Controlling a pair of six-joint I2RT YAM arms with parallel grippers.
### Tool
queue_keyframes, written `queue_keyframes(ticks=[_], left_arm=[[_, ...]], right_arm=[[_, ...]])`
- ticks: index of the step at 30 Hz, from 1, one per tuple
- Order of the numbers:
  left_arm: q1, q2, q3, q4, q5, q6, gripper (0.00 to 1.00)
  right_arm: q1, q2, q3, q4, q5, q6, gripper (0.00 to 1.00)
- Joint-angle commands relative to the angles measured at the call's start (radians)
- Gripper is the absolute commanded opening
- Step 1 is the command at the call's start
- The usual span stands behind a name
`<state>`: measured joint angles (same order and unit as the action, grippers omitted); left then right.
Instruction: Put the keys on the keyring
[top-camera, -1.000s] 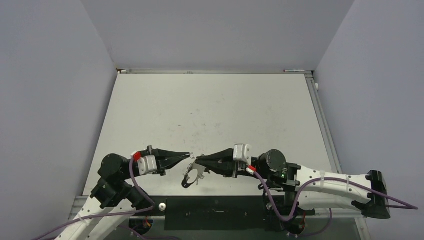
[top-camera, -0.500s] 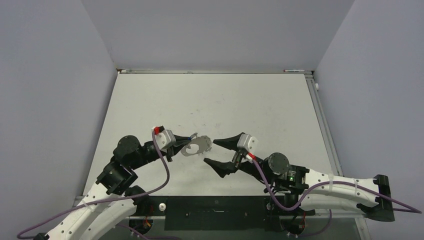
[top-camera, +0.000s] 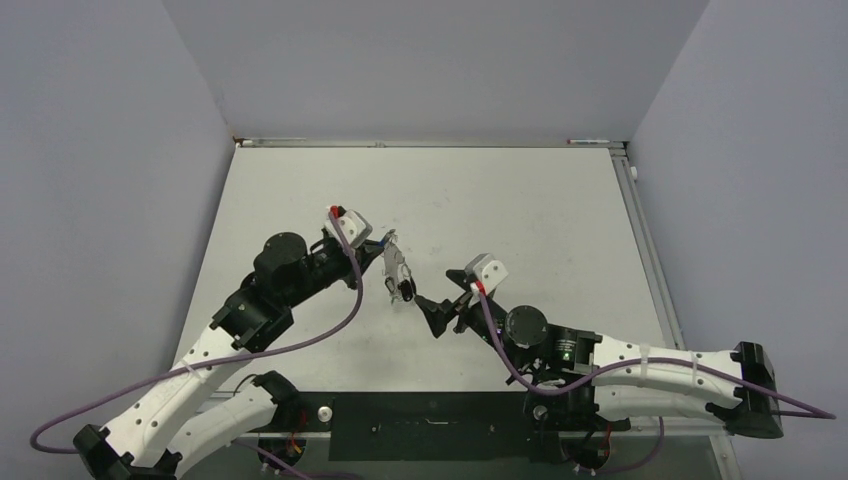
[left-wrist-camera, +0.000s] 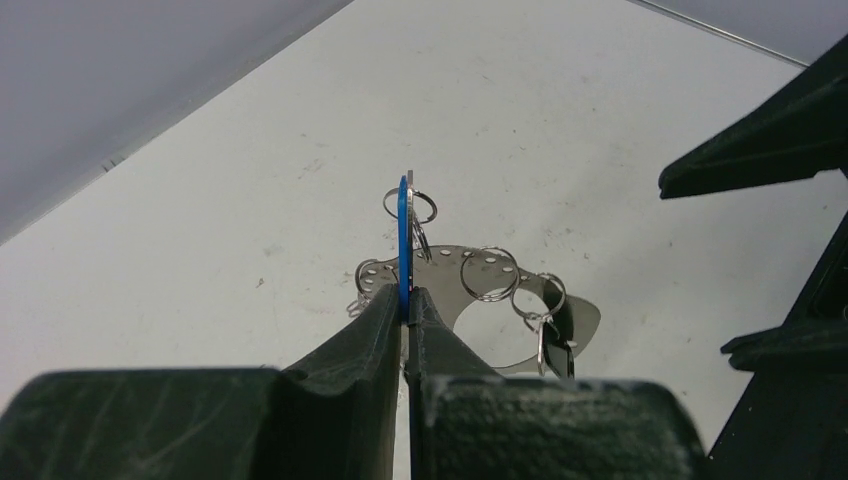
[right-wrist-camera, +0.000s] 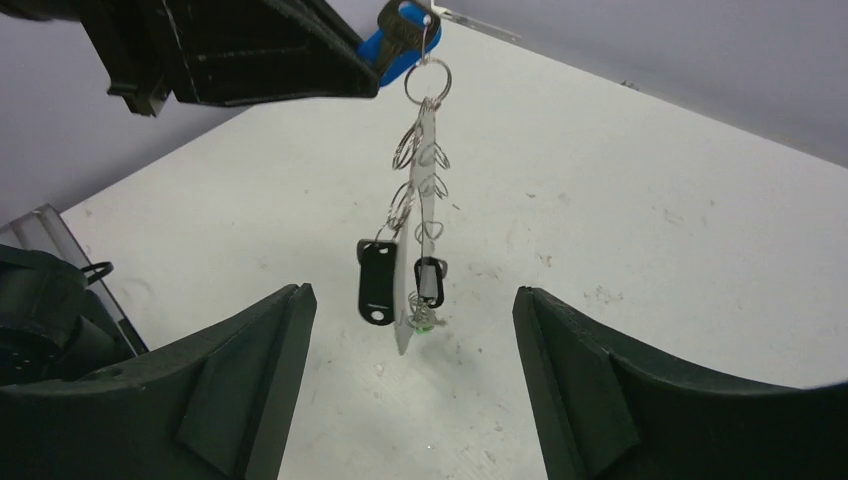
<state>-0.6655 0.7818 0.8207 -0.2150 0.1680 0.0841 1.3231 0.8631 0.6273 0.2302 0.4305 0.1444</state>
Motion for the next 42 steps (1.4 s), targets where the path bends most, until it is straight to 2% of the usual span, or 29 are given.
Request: queue_keyframes(ticks=[1,4,7,16,19,22,25,30,34,37,42], left_arm=[[0.004,0.054,0.101,0.039,-0.071,-0.069,0.00],[0.004,0.077,0.105,0.049,-0.049,-0.078,0.00],[0.004,0.078,0.103,0.057,-0.037,-0.074,0.00],[0.003,0.056,0.135,0.003,-0.006,-0.033,0.00],[0.003,0.043,0.149,-0.013,0.004,-0.028,0.00],[0.003,0.036,0.167,-0.028,0.025,-0.036,0.00],[0.003,0.026,0.177,-0.031,0.045,-0.070,0.00],[0.002,0.009,0.185,-0.026,0.084,-0.119,0.00],[0.001,-0.002,0.190,-0.029,0.104,-0.129,0.00],[0.000,-0.012,0.197,-0.038,0.118,-0.125,0.00],[0.000,-0.030,0.213,-0.057,0.140,-0.117,0.00]], right_arm=[[0.005,0.059,-0.016,0.058,0.085,0.059,0.75],[0.005,0.103,-0.021,0.102,0.065,0.049,0.75],[0.005,0.136,-0.035,0.144,0.078,-0.032,0.75],[-0.067,0.173,-0.253,0.487,0.071,-0.291,0.74],[-0.145,0.141,-0.340,0.632,-0.057,-0.316,0.75],[-0.254,0.135,-0.372,0.695,-0.214,-0.267,0.76],[-0.372,0.153,-0.372,0.733,-0.461,-0.171,0.77],[-0.422,0.219,-0.365,0.842,-0.707,-0.116,0.76],[-0.444,0.290,-0.326,0.903,-0.825,-0.082,0.74],[-0.466,0.332,-0.294,0.903,-0.851,-0.093,0.73],[-0.553,0.390,-0.257,0.938,-0.954,-0.049,0.73]])
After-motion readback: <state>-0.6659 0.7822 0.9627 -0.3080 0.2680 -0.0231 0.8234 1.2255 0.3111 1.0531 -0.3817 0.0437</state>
